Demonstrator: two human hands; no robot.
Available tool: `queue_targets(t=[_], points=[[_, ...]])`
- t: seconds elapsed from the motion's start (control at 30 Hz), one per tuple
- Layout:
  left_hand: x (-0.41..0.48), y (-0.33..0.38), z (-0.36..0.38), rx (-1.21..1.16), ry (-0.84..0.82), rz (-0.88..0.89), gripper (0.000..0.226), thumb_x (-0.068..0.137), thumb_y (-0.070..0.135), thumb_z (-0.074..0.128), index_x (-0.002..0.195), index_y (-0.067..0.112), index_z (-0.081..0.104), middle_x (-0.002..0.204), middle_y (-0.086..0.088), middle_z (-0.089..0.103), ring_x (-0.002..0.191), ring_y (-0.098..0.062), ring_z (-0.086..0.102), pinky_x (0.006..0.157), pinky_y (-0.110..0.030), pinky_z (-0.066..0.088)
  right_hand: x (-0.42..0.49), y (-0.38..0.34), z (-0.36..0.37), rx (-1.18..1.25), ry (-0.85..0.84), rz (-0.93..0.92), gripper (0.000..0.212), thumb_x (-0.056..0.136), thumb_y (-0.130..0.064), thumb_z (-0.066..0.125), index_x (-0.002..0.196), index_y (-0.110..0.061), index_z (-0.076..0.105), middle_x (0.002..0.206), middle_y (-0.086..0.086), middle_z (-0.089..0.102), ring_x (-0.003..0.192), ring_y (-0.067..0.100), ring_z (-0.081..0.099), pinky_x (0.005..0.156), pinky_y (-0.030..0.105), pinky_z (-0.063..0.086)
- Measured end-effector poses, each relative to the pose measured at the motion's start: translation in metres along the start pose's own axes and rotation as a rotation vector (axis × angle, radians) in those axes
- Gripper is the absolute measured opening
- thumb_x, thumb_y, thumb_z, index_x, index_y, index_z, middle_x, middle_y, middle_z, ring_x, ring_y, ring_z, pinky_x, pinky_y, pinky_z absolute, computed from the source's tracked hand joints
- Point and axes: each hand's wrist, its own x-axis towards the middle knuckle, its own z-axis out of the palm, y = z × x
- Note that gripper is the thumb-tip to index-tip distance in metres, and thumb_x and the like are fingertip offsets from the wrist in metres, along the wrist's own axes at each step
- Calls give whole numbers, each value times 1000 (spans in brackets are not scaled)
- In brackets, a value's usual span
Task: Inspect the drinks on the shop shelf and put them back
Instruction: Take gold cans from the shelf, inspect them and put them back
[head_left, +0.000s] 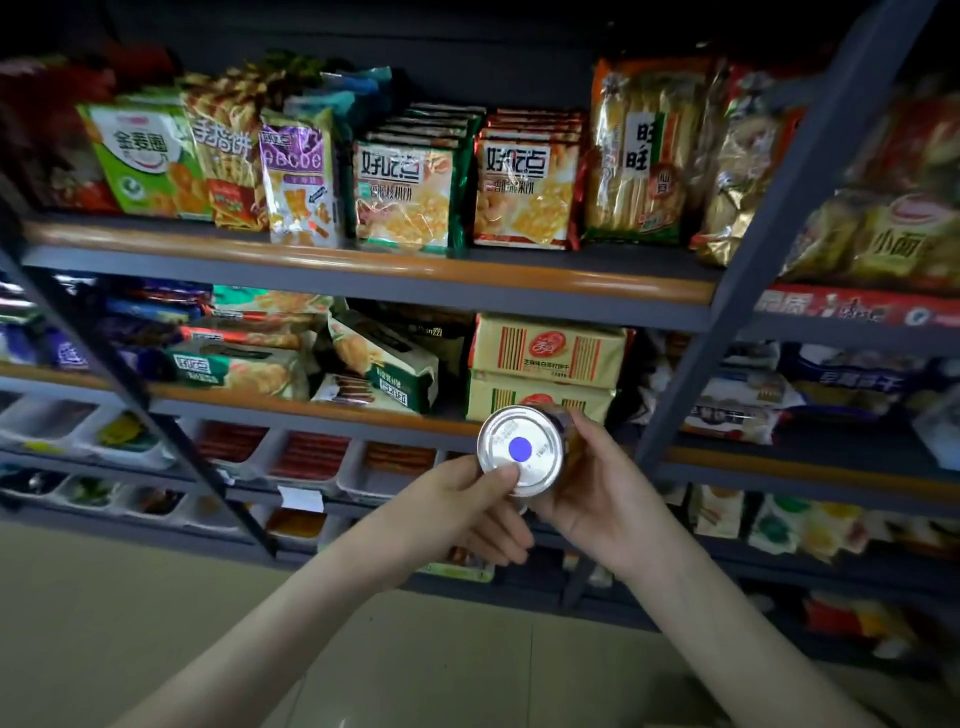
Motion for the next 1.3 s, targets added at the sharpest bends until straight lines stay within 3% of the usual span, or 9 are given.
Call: queue_targets(t=[0.1, 0.23, 0.37, 0.57, 0.7, 0.87, 0.93, 1.1, 1.3], points=[[-7, -1, -3, 70, 48, 14, 36, 101, 32, 42, 108, -1, 54, 76, -12, 72, 74, -27, 70, 77, -40, 57, 1, 6, 5, 60, 28, 48, 41, 95, -34, 53, 117, 0, 62, 108, 23, 69, 83, 31, 71, 65, 39, 60], [-18, -3, -15, 316, 141, 61, 33, 101, 35, 43, 92, 7, 60, 78, -6, 74, 73, -18, 70, 78, -36, 57, 5, 17, 12, 99, 22, 138, 48, 95, -34, 55, 127, 1, 57, 112, 26, 67, 83, 35, 71, 63, 43, 60], [-24, -12, -28, 745, 333, 197, 30, 93, 49, 50, 77, 23, 53, 63, 9, 58, 60, -3, 55, 53, -17, 37, 10, 24, 17, 76, 55, 163, 49, 92, -34, 59, 130, -3, 58, 114, 24, 67, 87, 36, 69, 60, 41, 59], [-26, -17, -40, 771, 415, 359, 52, 89, 46, 59, 137, 33, 41, 122, 11, 53, 107, -9, 56, 78, -19, 41, 13, 24, 28, -251, 80, 45, 36, 87, -29, 67, 120, -15, 62, 116, 17, 68, 105, 31, 66, 73, 42, 58], [-23, -10, -52, 714, 295, 337, 52, 88, 47, 62, 135, 39, 42, 117, 9, 63, 101, -9, 61, 82, -26, 49, 13, 25, 39, -392, 110, -20, 35, 84, -35, 69, 115, -20, 64, 106, 9, 73, 88, 22, 70, 64, 34, 56], [-16, -4, -64, 228, 18, 158, 69, 68, 53, 72, 129, 38, 43, 121, 7, 63, 103, -7, 65, 95, -37, 52, 10, 21, 43, -654, 168, -253, 71, 63, -42, 79, 125, -22, 52, 115, 4, 66, 97, 19, 68, 72, 33, 57], [-9, -6, -62, 339, 48, 169, 71, 68, 57, 76, 127, 37, 42, 116, 12, 63, 102, -3, 63, 88, -26, 52, 7, 23, 45, -780, 153, -353, 69, 65, -36, 83, 125, -27, 50, 114, -3, 63, 98, 13, 65, 75, 27, 53], [0, -11, -56, 359, 261, 366, 67, 67, 24, 86, 120, 33, 47, 103, 16, 66, 94, 6, 62, 75, -10, 49, 0, 28, 51, -1169, -17, -622, 70, 70, -21, 85, 123, -46, 46, 122, -21, 51, 111, -7, 51, 89, 14, 45], [-6, -17, -55, 204, 261, 580, 72, 67, 8, 84, 120, 35, 44, 113, 36, 57, 109, 7, 57, 82, -10, 46, -1, 22, 33, -1288, -258, -828, 74, 74, -34, 77, 136, -50, 38, 134, -23, 41, 132, 5, 39, 107, 22, 36]])
